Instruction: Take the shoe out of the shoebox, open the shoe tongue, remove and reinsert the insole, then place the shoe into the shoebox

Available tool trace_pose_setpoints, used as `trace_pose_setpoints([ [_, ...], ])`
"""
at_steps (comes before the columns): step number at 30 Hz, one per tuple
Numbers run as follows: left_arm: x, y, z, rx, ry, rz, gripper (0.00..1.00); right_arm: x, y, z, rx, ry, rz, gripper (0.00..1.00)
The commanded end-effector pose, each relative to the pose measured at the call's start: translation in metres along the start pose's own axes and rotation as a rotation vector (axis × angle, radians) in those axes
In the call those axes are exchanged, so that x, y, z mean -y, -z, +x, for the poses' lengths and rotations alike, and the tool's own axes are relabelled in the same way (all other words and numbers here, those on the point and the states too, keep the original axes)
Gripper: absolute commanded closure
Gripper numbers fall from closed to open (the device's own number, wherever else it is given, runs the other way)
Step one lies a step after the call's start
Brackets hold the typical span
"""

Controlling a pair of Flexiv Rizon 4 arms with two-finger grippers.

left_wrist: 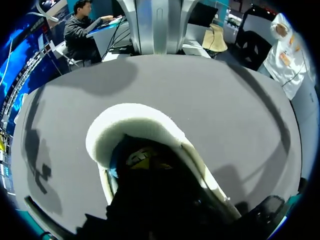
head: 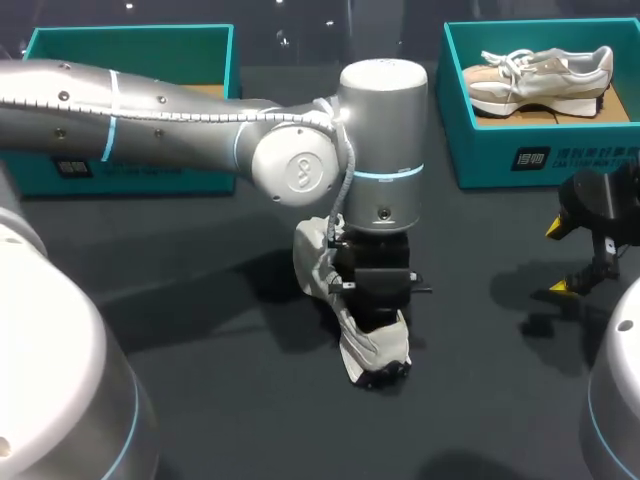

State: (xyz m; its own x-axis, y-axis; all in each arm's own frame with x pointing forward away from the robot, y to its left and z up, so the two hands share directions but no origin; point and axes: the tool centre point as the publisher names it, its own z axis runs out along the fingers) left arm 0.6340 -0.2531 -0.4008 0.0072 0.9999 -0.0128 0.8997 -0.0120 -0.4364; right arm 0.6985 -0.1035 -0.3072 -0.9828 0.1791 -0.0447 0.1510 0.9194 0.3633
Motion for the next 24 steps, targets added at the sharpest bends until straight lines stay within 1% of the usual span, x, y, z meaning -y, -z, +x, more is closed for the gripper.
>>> trace_pose_setpoints([
  [1, 0.002, -0.004, 0.01, -0.012, 0.054, -0.047, 1.0, 0.0, 0.0, 0.002, 0.003, -0.001, 0.004, 0.0],
  [5, 0.0, -0.01, 0.027, -0.019, 0.138, -0.136, 1.0, 0.0, 0.0, 0.002, 0.003, -0.001, 0.004, 0.0],
  [7, -0.004, -0.014, 0.035, -0.019, 0.199, -0.243, 1.0, 0.0, 0.0, 0.002, 0.003, -0.001, 0.004, 0.0],
  [8, -0.007, -0.015, 0.039, -0.021, 0.223, -0.257, 1.0, 0.0, 0.0, 0.002, 0.003, -0.001, 0.004, 0.0],
  [11, -0.022, -0.017, 0.049, -0.03, 0.315, -0.36, 1.0, 0.0, 0.0, 0.002, 0.003, -0.001, 0.004, 0.0],
  [13, -0.028, -0.012, 0.054, -0.004, 0.352, -0.345, 1.0, 0.0, 0.0, 0.002, 0.003, -0.001, 0.004, 0.0],
  [14, -0.03, -0.008, 0.056, 0.005, 0.363, -0.362, 1.0, 0.0, 0.0, 0.002, 0.003, -0.001, 0.004, 0.0],
  [16, -0.033, 0.003, 0.057, 0.043, 0.379, -0.369, 1.0, 0.0, 0.0, 0.002, 0.003, -0.001, 0.004, 0.0],
  [20, -0.036, 0.019, 0.049, 0.108, 0.379, -0.379, 1.0, 0.0, 0.0, 0.002, 0.003, -0.001, 0.004, 0.0],
  [22, -0.033, 0.029, 0.041, 0.147, 0.357, -0.363, 1.0, 0.0, 0.0, 0.002, 0.003, -0.001, 0.004, 0.0],
  [24, -0.033, 0.029, 0.041, 0.147, 0.357, -0.363, 1.0, 0.0, 0.0, 0.002, 0.003, -0.001, 0.004, 0.0],
])
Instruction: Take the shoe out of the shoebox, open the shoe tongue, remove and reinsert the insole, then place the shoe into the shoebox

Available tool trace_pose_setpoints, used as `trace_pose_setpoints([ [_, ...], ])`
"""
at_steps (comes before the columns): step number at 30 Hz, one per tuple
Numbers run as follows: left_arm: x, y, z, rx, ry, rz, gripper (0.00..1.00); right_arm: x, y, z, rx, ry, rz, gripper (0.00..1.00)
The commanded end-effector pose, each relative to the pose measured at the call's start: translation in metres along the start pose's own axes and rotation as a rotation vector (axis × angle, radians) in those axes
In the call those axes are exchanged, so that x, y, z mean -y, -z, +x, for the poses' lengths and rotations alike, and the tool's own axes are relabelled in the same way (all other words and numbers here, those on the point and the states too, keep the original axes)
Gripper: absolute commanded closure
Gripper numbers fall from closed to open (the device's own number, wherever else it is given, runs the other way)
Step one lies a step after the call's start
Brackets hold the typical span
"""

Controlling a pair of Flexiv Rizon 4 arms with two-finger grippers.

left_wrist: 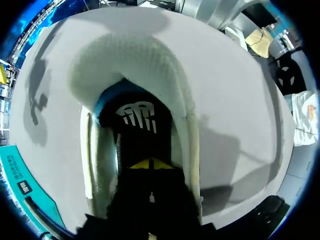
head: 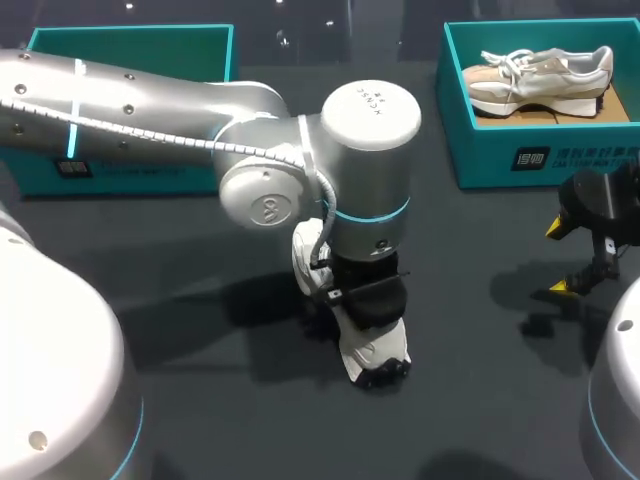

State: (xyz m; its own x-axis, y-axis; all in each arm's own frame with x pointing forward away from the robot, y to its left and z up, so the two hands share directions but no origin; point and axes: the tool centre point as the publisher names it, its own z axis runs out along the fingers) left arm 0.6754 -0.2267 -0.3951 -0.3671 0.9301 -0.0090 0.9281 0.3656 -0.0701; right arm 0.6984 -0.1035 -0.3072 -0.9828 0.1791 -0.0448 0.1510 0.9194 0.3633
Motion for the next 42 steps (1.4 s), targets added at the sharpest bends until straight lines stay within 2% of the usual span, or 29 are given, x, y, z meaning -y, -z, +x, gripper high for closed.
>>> trace_pose_setpoints([
  [1, -0.006, 0.006, 0.013, 0.049, -0.005, 0.028, 1.0, 0.0, 0.0, 0.002, 0.003, -0.001, 0.004, 0.0],
  [10, -0.006, 0.006, 0.013, 0.049, -0.005, 0.028, 1.0, 0.0, 0.0, 0.002, 0.003, -0.001, 0.004, 0.0],
  [12, -0.003, 0.014, 0.008, 0.055, 0.033, 0.033, 1.0, 0.0, 0.0, 0.002, 0.003, -0.001, 0.004, 0.0],
  [18, 0.002, 0.037, 0.001, 0.106, 0.063, 0.105, 1.0, 0.0, 0.0, 0.002, 0.003, -0.001, 0.004, 0.0],
  [22, 0.004, 0.045, -0.005, 0.1, 0.062, 0.209, 1.0, 0.0, 0.0, 0.002, 0.003, -0.001, 0.004, 0.0],
  [30, 0.032, 0.038, -0.001, 0.111, 0.001, 0.312, 1.0, 0.0, 0.0, 0.002, 0.003, -0.001, 0.004, 0.0],
  [37, 0.053, 0.041, -0.007, 0.071, 0.054, 0.336, 1.0, 0.0, 0.0, 0.002, 0.003, -0.001, 0.004, 0.0],
  [42, 0.065, 0.03, -0.013, 0.064, 0.105, 0.344, 1.0, 0.0, 0.0, 0.002, 0.003, -0.001, 0.004, 0.0],
])
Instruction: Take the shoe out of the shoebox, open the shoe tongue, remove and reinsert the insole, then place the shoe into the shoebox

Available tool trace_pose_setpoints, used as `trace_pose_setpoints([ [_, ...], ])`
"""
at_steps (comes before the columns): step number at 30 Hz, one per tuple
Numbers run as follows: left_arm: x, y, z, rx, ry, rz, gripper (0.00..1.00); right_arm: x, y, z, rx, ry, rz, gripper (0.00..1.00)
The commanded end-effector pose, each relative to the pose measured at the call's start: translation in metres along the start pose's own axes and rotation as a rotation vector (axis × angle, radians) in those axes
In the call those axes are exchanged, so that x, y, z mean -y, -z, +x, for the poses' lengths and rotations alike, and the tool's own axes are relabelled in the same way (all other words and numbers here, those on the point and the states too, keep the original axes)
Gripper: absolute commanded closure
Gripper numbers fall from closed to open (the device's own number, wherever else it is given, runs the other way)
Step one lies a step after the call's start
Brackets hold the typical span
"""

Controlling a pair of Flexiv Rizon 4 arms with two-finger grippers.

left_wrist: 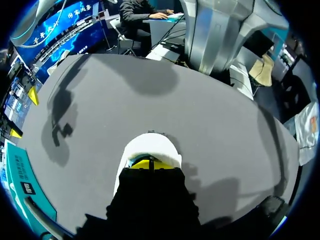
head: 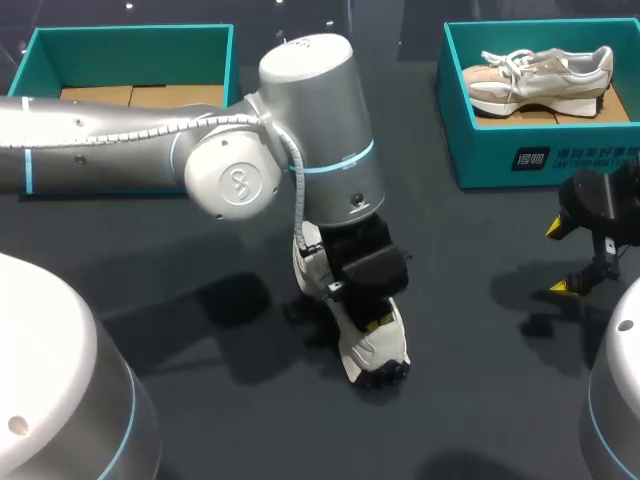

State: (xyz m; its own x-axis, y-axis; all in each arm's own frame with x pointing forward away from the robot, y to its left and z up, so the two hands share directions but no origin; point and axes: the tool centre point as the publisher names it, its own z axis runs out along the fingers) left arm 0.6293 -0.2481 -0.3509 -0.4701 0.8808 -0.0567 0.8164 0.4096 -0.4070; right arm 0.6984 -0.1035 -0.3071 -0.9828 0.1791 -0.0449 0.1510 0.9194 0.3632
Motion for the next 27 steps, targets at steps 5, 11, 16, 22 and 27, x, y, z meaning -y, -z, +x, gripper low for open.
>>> trace_pose_setpoints([
  [5, -0.004, -0.038, -0.007, -0.021, 0.038, -0.003, 1.0, 0.0, 0.0, 0.002, 0.003, -0.001, 0.004, 0.0],
  [11, -0.028, -0.063, 0.008, -0.038, 0.081, -0.046, 1.0, 0.0, 0.0, 0.002, 0.003, -0.001, 0.004, 0.0],
  [16, -0.048, -0.067, 0.025, -0.034, 0.13, -0.141, 1.0, 0.0, 0.0, 0.002, 0.003, -0.001, 0.004, 0.0],
  [22, -0.081, -0.062, 0.031, -0.038, 0.181, -0.298, 1.0, 0.0, 0.0, 0.002, 0.003, -0.001, 0.004, 0.0],
  [27, -0.089, -0.04, 0.032, -0.015, 0.196, -0.299, 1.0, 0.0, 0.0, 0.002, 0.003, -0.001, 0.004, 0.0],
])
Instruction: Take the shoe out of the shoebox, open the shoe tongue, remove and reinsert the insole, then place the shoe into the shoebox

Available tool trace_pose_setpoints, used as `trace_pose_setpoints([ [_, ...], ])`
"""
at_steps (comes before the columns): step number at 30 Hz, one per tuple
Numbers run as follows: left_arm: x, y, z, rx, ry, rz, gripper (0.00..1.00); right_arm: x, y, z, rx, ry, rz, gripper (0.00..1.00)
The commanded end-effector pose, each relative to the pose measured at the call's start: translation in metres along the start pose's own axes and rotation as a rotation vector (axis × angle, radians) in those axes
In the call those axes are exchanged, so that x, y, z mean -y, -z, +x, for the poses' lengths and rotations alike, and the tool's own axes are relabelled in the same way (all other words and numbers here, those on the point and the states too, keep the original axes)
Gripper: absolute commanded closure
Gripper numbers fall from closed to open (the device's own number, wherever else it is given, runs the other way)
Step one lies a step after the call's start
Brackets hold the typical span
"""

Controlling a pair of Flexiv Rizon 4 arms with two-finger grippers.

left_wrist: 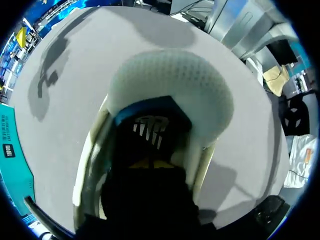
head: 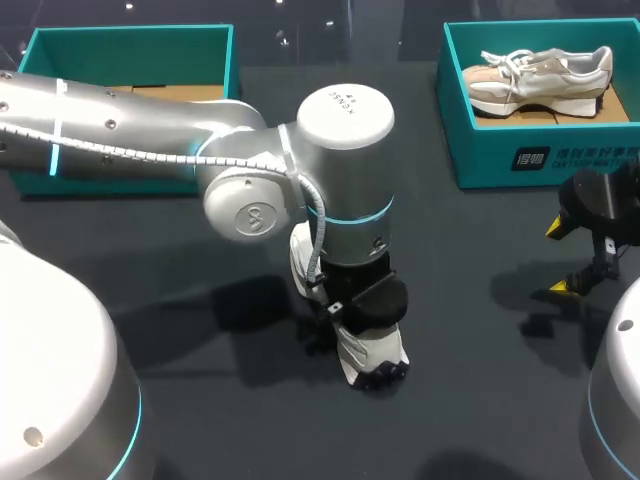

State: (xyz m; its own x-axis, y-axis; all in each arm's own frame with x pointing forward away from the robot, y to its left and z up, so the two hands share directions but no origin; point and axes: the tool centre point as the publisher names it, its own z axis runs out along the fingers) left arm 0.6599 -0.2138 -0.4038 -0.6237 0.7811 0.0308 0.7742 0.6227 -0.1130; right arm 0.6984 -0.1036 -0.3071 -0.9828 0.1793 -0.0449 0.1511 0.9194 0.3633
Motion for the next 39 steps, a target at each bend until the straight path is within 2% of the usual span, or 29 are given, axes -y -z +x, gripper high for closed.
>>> trace_pose_setpoints([
  [1, -0.024, -0.012, 0.007, 0.033, -0.005, 0.03, 1.0, 0.0, 0.0, 0.002, 0.003, -0.001, 0.004, 0.0],
  [3, -0.017, 0.002, 0.007, 0.051, -0.025, 0.095, 1.0, 0.0, 0.0, 0.002, 0.003, -0.001, 0.004, 0.0],
  [7, 0.004, 0.027, 0.008, 0.094, -0.084, 0.173, 1.0, 0.0, 0.0, 0.002, 0.003, -0.001, 0.004, 0.0],
  [11, 0.025, 0.036, 0.007, 0.098, -0.16, 0.235, 1.0, 0.0, 0.0, 0.002, 0.003, -0.001, 0.004, 0.0],
  [16, 0.048, 0.008, -0.007, 0.063, -0.211, 0.249, 1.0, 0.0, 0.0, 0.002, 0.003, -0.001, 0.004, 0.0],
  [20, 0.052, -0.02, -0.017, 0.023, -0.2, 0.256, 1.0, 0.0, 0.0, 0.002, 0.003, -0.001, 0.004, 0.0],
  [21, 0.051, -0.026, -0.018, 0.03, -0.188, 0.23, 1.0, 0.0, 0.0, 0.002, 0.003, -0.001, 0.004, 0.0],
  [23, 0.044, -0.035, -0.018, 0.022, -0.181, 0.231, 1.0, 0.0, 0.0, 0.002, 0.003, -0.001, 0.004, 0.0],
  [24, 0.039, -0.037, -0.015, 0.034, -0.165, 0.191, 1.0, 0.0, 0.0, 0.002, 0.003, -0.001, 0.004, 0.0],
  [26, 0.028, -0.042, -0.01, 0.036, -0.147, 0.169, 1.0, 0.0, 0.0, 0.002, 0.003, -0.001, 0.004, 0.0],
  [32, -0.019, -0.053, 0.003, 0.032, -0.081, 0.035, 1.0, 0.0, 0.0, 0.002, 0.003, -0.001, 0.004, 0.0],
  [36, -0.044, -0.054, 0.007, 0.037, -0.04, -0.038, 1.0, 0.0, 0.0, 0.002, 0.003, -0.001, 0.004, 0.0],
  [39, -0.055, -0.051, 0.008, 0.045, -0.024, -0.065, 1.0, 0.0, 0.0, 0.002, 0.003, -0.001, 0.004, 0.0],
])
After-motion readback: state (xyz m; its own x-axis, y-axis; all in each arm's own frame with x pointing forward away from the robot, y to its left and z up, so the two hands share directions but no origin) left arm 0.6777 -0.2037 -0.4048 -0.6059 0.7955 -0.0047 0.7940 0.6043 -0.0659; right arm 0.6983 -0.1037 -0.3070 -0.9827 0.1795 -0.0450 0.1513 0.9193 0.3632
